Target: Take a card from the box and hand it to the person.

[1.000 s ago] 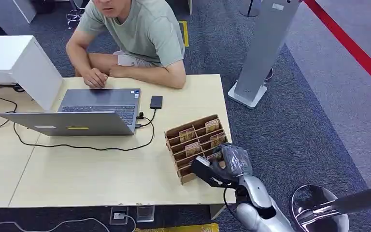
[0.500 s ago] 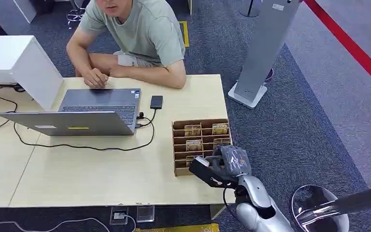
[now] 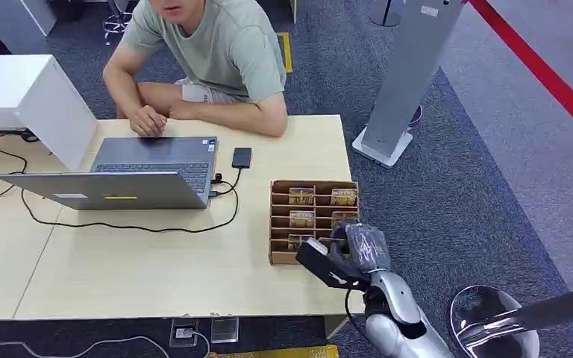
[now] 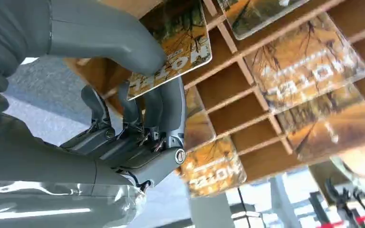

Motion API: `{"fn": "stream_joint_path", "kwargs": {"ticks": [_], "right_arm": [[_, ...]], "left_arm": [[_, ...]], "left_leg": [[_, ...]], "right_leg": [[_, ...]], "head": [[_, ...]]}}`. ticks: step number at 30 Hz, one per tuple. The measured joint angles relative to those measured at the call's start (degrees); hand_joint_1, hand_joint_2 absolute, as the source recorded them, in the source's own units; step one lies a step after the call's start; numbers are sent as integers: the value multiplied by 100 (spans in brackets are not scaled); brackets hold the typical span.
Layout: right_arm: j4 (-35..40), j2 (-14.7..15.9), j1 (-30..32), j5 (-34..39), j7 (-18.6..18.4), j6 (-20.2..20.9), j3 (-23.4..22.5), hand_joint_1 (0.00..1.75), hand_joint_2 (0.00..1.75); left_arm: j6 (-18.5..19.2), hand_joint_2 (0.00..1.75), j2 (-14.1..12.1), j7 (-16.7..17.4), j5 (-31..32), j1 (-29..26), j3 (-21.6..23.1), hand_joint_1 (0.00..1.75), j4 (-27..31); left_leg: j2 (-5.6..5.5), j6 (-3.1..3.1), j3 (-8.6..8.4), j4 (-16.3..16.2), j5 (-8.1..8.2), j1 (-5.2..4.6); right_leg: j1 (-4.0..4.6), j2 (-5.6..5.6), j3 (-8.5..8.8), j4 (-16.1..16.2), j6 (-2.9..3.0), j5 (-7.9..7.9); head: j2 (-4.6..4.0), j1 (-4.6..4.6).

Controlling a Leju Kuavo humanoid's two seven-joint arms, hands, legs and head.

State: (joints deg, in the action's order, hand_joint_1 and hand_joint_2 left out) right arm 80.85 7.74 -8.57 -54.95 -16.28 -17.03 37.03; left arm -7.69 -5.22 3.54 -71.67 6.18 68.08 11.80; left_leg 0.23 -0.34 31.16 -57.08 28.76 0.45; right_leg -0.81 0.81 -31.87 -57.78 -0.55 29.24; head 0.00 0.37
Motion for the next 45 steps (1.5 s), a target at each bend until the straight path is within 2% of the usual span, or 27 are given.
{"fn": "stream_joint_path", "kwargs": {"ticks": [2,6,8,10,15,21,24,29,33,36,39,45], "right_arm": [[15,2,55,165,301,-431,-28,134,175],[234,-4,230,636,1491,-1946,-166,134,175],[416,-20,361,776,2007,-2240,-297,134,175],[512,-50,456,888,2223,-2268,-376,134,175],[575,-52,476,1154,2067,-2227,-433,134,175],[419,-92,175,1657,1481,-1321,-385,134,175],[236,-171,-149,2102,1561,-1184,-321,134,175],[-744,-628,-1220,3627,2214,-1062,-57,134,175],[-1642,-1071,-2099,4157,2356,-992,118,134,175],[-2294,-1397,-2706,4277,2279,-981,256,134,175],[-2915,-1686,-3170,4166,2000,-990,417,134,175],[-3880,-2022,-3739,3888,1584,-1005,643,134,175]], "left_arm": [[0,175,0,2,0,1,0,0,0],[-2,175,0,2,0,-8,0,0,0],[-4,175,0,-11,0,-8,0,0,0],[-11,175,0,-13,0,-16,0,0,0],[-13,175,0,2,0,-16,0,0,0],[35,175,0,-13,20,-10,0,0,0],[68,175,0,-13,70,-4,2,0,0],[129,175,0,-22,251,32,15,0,0],[136,175,0,-11,304,39,42,0,0],[140,175,-2,13,326,48,57,0,0],[168,175,-2,52,343,46,81,0,0],[170,175,-4,70,352,45,120,0,0]], "left_leg": [[0,0,0,0,0,0],[0,0,0,0,0,0],[0,-1,1,0,1,0],[1,-2,1,0,2,0],[1,-2,0,1,2,0],[1,-1,1,1,0,0],[1,-1,6,2,0,1],[3,-5,4,3,-5,2],[1,-6,6,2,-8,2],[1,-7,5,3,-8,2],[-1,-7,8,3,-8,2],[-2,-7,8,2,-7,2]], "right_leg": [[0,0,0,0,0,0],[0,-1,-2,0,0,0],[0,0,-2,0,2,2],[0,-1,-2,0,2,3],[0,-1,0,0,2,2],[0,-1,1,-1,3,2],[1,-1,2,-4,3,2],[1,-1,-3,-10,8,-1],[2,3,-4,-16,8,-1],[2,3,-5,-17,8,-1],[2,5,-7,-17,9,1],[2,7,-6,-16,9,2]], "head": [[0,-4],[0,-7],[0,0],[0,2],[0,2],[0,0],[0,0],[0,7],[2,-2],[0,-15],[0,-4],[0,0]]}}
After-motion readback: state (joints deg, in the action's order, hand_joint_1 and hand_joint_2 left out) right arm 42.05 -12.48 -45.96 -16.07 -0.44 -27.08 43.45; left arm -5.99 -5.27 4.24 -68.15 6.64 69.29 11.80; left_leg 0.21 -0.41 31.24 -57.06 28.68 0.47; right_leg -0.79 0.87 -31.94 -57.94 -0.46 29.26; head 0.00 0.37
